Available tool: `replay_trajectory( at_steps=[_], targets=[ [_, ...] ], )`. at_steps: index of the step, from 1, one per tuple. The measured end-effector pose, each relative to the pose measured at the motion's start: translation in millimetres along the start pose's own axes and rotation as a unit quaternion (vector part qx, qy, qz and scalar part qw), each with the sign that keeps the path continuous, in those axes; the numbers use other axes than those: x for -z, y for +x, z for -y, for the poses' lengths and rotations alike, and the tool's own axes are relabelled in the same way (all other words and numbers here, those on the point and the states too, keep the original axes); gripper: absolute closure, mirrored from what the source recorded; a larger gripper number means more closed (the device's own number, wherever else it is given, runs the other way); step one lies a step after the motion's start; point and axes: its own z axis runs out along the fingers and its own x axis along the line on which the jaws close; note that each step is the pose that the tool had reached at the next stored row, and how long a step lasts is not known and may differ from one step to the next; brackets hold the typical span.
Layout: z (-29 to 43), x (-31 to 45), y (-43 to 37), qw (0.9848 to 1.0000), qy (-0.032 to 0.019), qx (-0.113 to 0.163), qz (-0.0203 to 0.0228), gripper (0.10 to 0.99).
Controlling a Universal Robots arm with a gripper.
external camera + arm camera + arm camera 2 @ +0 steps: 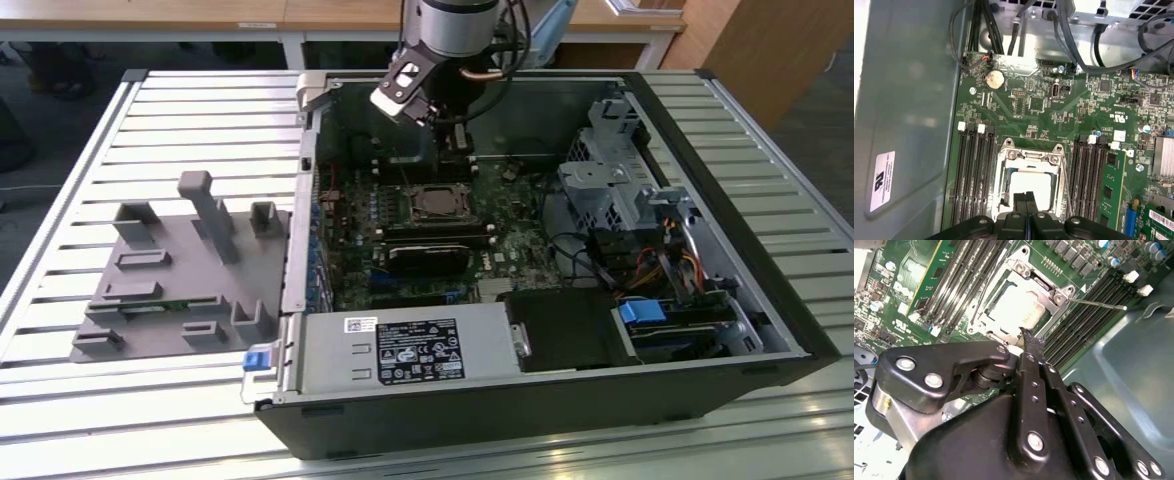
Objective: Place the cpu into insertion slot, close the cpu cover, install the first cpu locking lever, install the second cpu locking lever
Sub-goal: 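Install the first cpu locking lever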
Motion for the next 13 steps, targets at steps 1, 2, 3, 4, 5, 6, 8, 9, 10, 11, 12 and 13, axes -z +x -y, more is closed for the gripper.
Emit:
replay_trajectory(
  at_steps=[1,2,3,4,5,6,8,9,10,11,12,13],
  targets=[
    [0.0,0.1,0.0,1.0000,0.0001,0.009,-0.0001,0.980],
    [0.0,0.1,-0.1,0.9998,0.0002,0.018,-0.0003,0.980],
    [0.0,0.0,-0.1,0.9996,0.0002,0.027,-0.0006,0.980],
    [0.0,-0.1,0.0,0.9994,0.0002,0.036,-0.0008,0.980],
    [0.0,-0.1,-0.1,0.9990,0.0002,0.045,-0.0011,0.980],
    [0.0,-0.2,-0.1,0.9985,0.0002,0.054,-0.0013,0.980],
    [0.1,-0.4,-0.1,0.9974,0.0003,0.073,-0.0018,0.980],
    [0.1,-0.6,-0.1,0.9967,0.0003,0.082,-0.0020,0.980],
    [0.1,-0.7,-0.1,0.9959,0.0003,0.091,-0.0023,0.980],
    [0.1,-0.8,-0.1,0.9950,0.0003,0.100,-0.0025,0.980],
    [0.1,-0.9,-0.1,0.9941,0.0004,0.108,-0.0027,0.980],
    [0.1,-1.0,-0.1,0.9931,0.0004,0.117,-0.0029,0.980]
  ],
)
